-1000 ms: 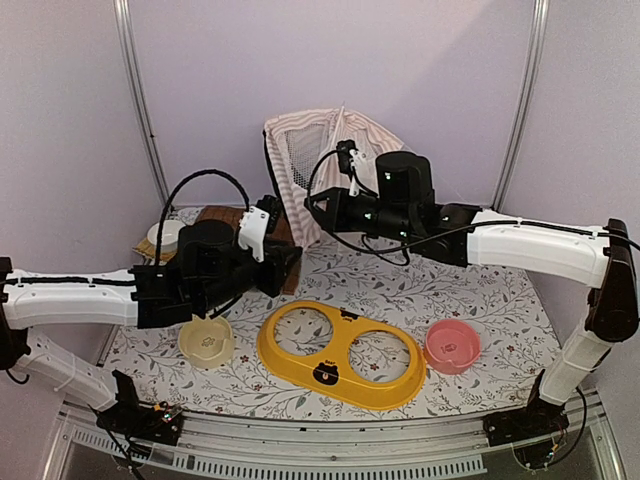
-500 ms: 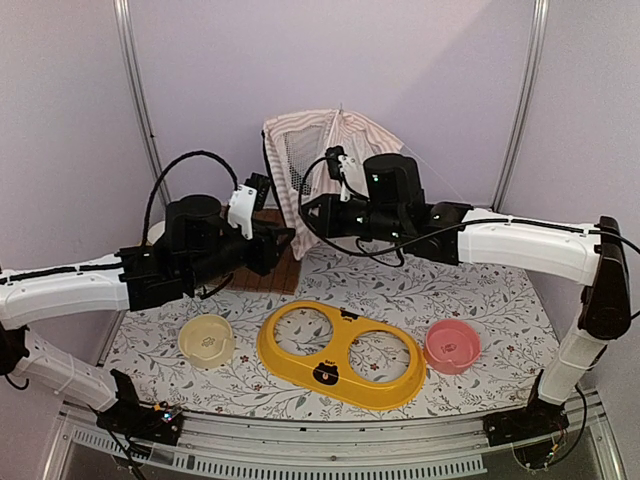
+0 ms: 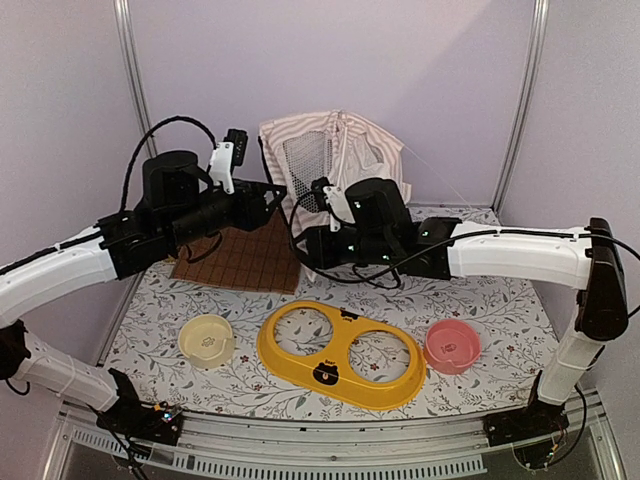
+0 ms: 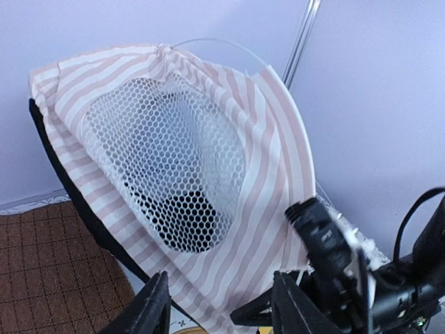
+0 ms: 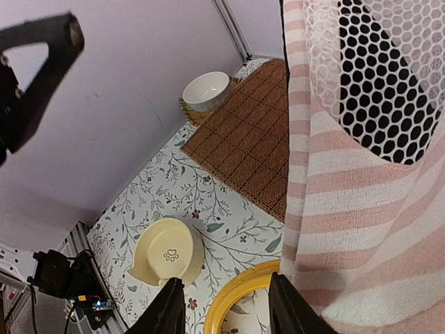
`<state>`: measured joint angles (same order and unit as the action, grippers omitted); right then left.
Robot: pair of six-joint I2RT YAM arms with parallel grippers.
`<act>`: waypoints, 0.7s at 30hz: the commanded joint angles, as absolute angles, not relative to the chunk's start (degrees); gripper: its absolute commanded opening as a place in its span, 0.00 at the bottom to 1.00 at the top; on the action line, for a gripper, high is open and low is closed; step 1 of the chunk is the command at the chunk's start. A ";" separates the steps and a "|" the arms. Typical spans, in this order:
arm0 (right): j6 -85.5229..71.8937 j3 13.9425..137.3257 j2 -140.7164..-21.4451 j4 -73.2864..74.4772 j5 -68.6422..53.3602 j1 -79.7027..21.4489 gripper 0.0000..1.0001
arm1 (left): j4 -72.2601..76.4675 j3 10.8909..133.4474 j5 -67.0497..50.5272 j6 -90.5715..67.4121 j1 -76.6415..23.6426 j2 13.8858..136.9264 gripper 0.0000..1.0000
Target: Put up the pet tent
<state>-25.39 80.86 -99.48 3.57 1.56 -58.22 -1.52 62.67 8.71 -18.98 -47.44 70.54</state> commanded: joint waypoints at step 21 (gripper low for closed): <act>-21.99 86.58 -110.05 9.04 12.53 -64.51 0.35 | -27.06 98.79 8.18 -16.14 -49.93 93.88 0.48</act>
<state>-22.76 83.79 -108.42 8.03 11.46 -64.07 -22.68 96.79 5.04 -17.69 -48.34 92.95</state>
